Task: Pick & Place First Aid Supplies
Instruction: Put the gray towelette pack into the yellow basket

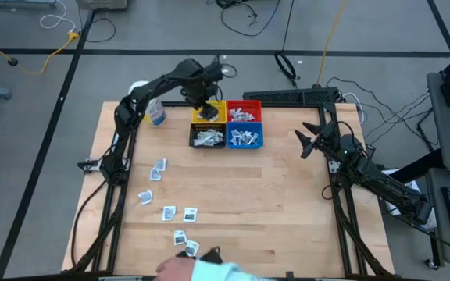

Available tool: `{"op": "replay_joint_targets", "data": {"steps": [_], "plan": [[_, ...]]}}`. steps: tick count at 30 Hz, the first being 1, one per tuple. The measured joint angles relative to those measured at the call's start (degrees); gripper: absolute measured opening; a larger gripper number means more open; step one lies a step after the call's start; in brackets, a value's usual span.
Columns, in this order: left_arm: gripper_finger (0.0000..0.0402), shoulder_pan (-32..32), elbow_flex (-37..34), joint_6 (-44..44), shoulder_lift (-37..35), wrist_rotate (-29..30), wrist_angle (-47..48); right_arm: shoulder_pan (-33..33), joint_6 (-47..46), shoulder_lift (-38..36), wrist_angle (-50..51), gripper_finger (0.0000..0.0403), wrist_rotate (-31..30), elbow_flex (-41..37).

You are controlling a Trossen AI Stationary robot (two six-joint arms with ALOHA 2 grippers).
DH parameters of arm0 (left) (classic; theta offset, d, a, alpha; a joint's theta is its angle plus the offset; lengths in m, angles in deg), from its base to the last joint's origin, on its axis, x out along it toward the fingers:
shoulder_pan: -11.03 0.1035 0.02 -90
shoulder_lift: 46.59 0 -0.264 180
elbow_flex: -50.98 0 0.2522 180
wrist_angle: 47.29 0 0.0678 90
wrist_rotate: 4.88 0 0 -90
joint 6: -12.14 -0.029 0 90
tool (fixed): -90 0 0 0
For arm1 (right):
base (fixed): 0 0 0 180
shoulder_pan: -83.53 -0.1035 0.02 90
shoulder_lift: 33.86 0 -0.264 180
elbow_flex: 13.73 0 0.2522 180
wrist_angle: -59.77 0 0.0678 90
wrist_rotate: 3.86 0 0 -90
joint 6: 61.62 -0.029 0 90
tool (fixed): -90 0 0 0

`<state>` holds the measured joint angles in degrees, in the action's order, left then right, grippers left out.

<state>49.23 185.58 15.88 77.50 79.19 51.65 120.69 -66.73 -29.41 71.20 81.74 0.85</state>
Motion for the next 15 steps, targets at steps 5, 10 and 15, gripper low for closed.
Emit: {"op": "replay_joint_targets", "data": {"steps": [5,10,15], "plan": [[0.0266,-4.90,-0.66,-6.70,0.04,-0.02,1.57,-0.02,0.00,0.00,0.00,0.0228,0.00,0.02],[0.0268,-11.09,-0.63,-10.47,0.02,0.03,3.07,-0.01,0.00,0.00,-0.01,0.0228,0.00,0.02],[0.0269,-18.21,-0.63,-14.30,0.02,0.01,3.94,-0.02,0.00,0.00,0.00,0.0228,0.00,0.00]]}}
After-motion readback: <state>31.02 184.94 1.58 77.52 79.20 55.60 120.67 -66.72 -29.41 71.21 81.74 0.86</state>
